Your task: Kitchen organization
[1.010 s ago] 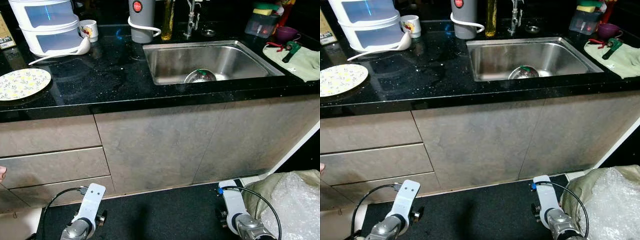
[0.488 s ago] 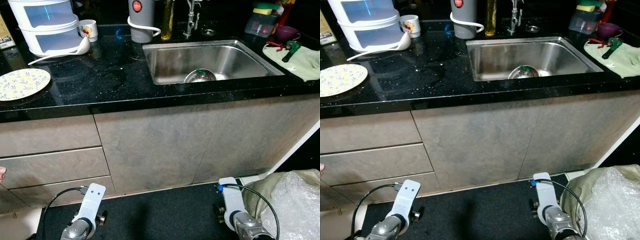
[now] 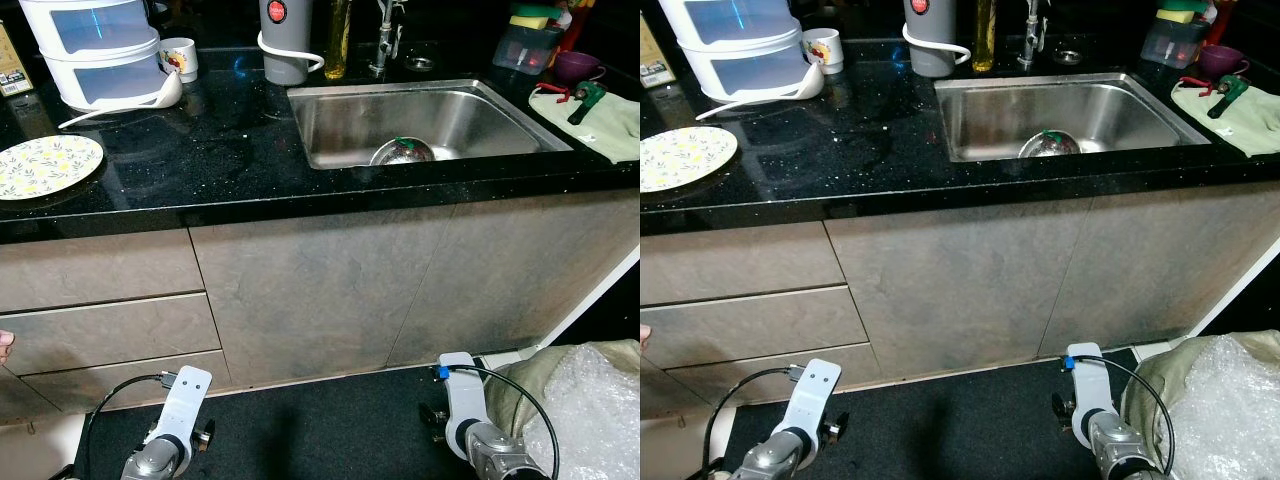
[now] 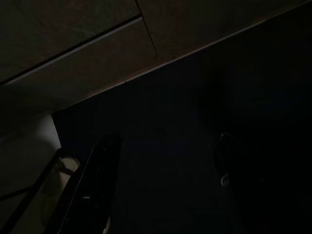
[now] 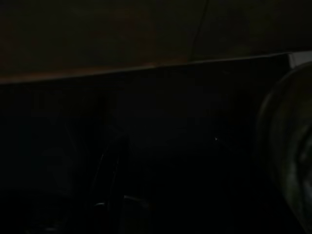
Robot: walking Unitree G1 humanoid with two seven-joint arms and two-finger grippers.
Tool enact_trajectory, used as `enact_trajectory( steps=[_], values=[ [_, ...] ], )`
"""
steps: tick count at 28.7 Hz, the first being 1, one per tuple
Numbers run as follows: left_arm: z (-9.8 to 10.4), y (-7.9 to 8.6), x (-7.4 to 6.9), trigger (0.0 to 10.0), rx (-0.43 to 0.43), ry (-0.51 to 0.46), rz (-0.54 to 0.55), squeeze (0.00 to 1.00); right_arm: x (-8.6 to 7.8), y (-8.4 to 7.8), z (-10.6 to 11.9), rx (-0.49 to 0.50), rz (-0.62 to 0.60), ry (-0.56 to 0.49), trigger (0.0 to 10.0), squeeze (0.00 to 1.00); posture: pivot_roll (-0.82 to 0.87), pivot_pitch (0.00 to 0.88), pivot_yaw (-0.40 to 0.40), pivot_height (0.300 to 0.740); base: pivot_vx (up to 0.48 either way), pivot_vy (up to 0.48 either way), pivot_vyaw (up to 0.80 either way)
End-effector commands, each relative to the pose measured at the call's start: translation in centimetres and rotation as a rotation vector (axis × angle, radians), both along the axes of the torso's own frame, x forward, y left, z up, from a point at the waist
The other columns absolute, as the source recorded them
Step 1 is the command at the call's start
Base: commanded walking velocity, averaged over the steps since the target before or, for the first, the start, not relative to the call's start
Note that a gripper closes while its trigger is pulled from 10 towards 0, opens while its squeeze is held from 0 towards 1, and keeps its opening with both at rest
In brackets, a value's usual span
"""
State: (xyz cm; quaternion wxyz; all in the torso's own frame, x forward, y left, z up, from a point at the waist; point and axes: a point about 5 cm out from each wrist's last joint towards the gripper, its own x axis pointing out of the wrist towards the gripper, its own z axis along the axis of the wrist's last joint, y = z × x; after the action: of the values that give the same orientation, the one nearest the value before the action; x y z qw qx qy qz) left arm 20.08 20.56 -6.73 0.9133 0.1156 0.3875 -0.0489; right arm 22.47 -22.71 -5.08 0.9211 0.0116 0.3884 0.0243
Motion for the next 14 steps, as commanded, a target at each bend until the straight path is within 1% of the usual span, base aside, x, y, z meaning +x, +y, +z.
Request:
enact_trajectory(
  steps=[1, 2, 3, 5, 6, 7, 8, 10, 11, 14],
  values=[
    [0.0, -0.2, 0.0, 10.0, -0.012, -0.013, -0.013, 0.00, 1.3, 0.2, 1.2, 0.161, 0.010, -0.099, 10.0, 0.00, 0.03, 0.039, -0.027, 0.740, 0.000, 0.000, 0.00],
    [0.1, -0.3, 0.1, 10.0, -0.021, -0.023, -0.010, 0.00, 1.5, 0.2, 1.6, 0.202, 0.032, -0.123, 10.0, 0.00, 0.03, 0.039, -0.027, 0.740, 0.000, 0.000, 0.00],
    [0.1, -0.3, 0.1, 10.0, -0.021, -0.023, -0.010, 0.00, 1.5, 0.2, 1.6, 0.202, 0.032, -0.123, 10.0, 0.00, 0.03, 0.039, -0.027, 0.740, 0.000, 0.000, 0.00],
    [0.3, -0.3, 0.3, 10.0, -0.043, -0.047, -0.006, 0.00, 2.1, 0.1, 2.4, 0.316, 0.076, -0.176, 10.0, 0.00, 0.03, 0.041, -0.027, 0.740, 0.000, 0.000, 0.00],
    [0.8, -0.4, 0.8, 10.0, -0.086, -0.097, -0.006, 0.00, 2.8, -0.6, 4.0, 0.482, 0.134, -0.261, 10.0, 0.00, 0.02, 0.044, -0.031, 0.740, 0.000, 0.000, 0.00],
    [1.0, -0.5, 1.0, 10.0, -0.099, -0.114, -0.006, 0.00, 3.1, -0.8, 4.6, 0.527, 0.155, -0.290, 10.0, 0.00, 0.02, 0.044, -0.031, 0.740, 0.000, 0.000, 0.00],
    [1.4, -0.5, 1.4, 10.0, -0.121, -0.146, -0.009, 0.00, 3.6, -1.2, 5.7, 0.588, 0.194, -0.337, 10.0, 0.00, 0.02, 0.048, -0.033, 0.740, 0.000, 0.000, 0.00],
    [2.0, -0.6, 1.9, 10.0, -0.147, -0.194, -0.018, 0.00, 4.2, -1.7, 7.3, 0.659, 0.258, -0.394, 10.0, 0.00, 0.02, 0.049, -0.035, 0.740, 0.000, 0.000, 0.00],
    [2.0, -0.6, 1.9, 10.0, -0.147, -0.194, -0.018, 0.00, 4.2, -1.7, 7.3, 0.659, 0.258, -0.394, 10.0, 0.00, 0.02, 0.049, -0.035, 0.740, 0.000, 0.000, 0.00],
    [3.8, -0.7, 3.3, 10.0, -0.223, -0.316, -0.057, 0.00, 4.3, -2.3, 9.3, 0.729, 0.404, -0.443, 10.0, 0.00, 0.02, 0.052, -0.036, 0.740, 0.000, 0.000, 0.00]
  ],
)
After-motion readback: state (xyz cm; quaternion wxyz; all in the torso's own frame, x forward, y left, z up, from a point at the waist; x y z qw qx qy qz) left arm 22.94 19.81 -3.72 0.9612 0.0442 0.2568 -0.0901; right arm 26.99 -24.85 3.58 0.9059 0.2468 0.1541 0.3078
